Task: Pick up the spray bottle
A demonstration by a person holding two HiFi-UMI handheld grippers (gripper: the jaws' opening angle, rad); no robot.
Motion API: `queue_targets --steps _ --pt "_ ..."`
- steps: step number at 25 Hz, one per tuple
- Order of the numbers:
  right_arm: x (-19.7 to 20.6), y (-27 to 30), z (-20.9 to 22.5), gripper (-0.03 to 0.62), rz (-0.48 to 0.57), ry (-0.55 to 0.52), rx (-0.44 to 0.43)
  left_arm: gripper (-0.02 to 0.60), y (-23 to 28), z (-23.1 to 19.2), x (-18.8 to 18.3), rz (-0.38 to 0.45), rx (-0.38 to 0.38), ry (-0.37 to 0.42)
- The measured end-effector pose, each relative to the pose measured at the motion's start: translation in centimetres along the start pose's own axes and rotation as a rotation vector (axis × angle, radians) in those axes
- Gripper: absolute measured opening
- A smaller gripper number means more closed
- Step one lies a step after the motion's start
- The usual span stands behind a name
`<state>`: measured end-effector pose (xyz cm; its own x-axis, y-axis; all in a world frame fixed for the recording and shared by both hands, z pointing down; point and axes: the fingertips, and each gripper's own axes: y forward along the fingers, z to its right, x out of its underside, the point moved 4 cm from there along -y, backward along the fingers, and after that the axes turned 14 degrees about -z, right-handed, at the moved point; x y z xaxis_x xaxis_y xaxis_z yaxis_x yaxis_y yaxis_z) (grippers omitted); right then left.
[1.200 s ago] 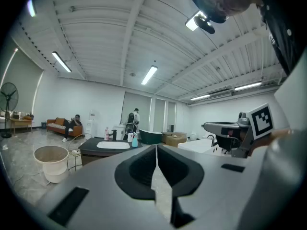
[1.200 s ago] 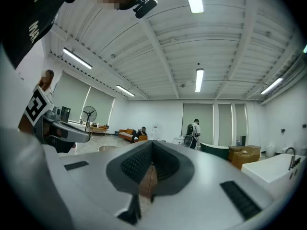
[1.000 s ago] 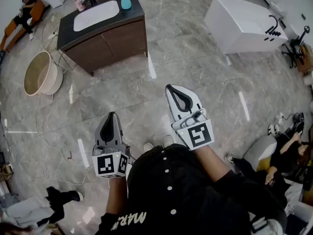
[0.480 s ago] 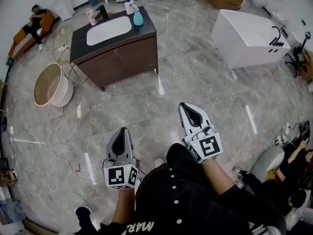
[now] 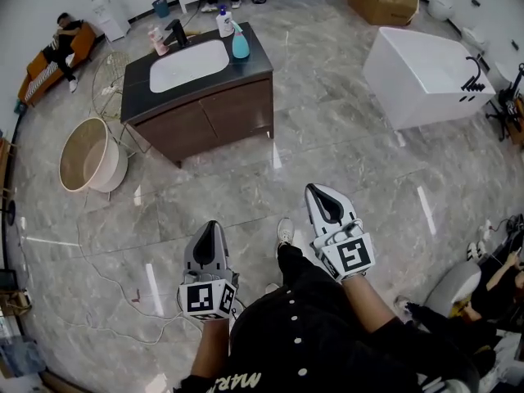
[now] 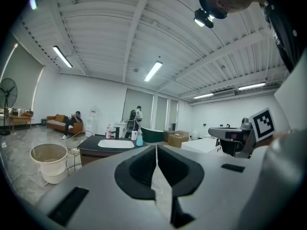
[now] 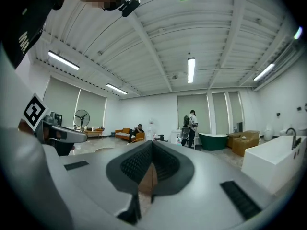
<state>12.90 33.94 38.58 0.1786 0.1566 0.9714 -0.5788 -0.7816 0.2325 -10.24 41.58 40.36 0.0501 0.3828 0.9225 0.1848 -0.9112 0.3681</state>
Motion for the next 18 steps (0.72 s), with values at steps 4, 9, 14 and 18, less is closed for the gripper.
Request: queue_targets --steps 4,9,14,18 --pt "-1.5 5.6 3.0 -0.006 0.012 0.008 -0.039 0.020 5.3 -1.4 -2.8 0.004 -0.006 0.011" --pt "-4.1 11.7 7.4 -0.006 0.025 -0.010 -0.059 0.020 11.5 -3.0 -7.2 0.030 -0.043 0.022" --pt "-5.7 16.2 11.8 -0.006 0.053 -0.014 -0.076 0.020 16.6 -3.6 -10.2 0.048 -0.076 0.024" --pt "-6.0 18.9 13.7 -0.006 0.048 -0.013 -0.100 0.020 19.5 -3.6 -11.5 0.044 -0.085 0.020"
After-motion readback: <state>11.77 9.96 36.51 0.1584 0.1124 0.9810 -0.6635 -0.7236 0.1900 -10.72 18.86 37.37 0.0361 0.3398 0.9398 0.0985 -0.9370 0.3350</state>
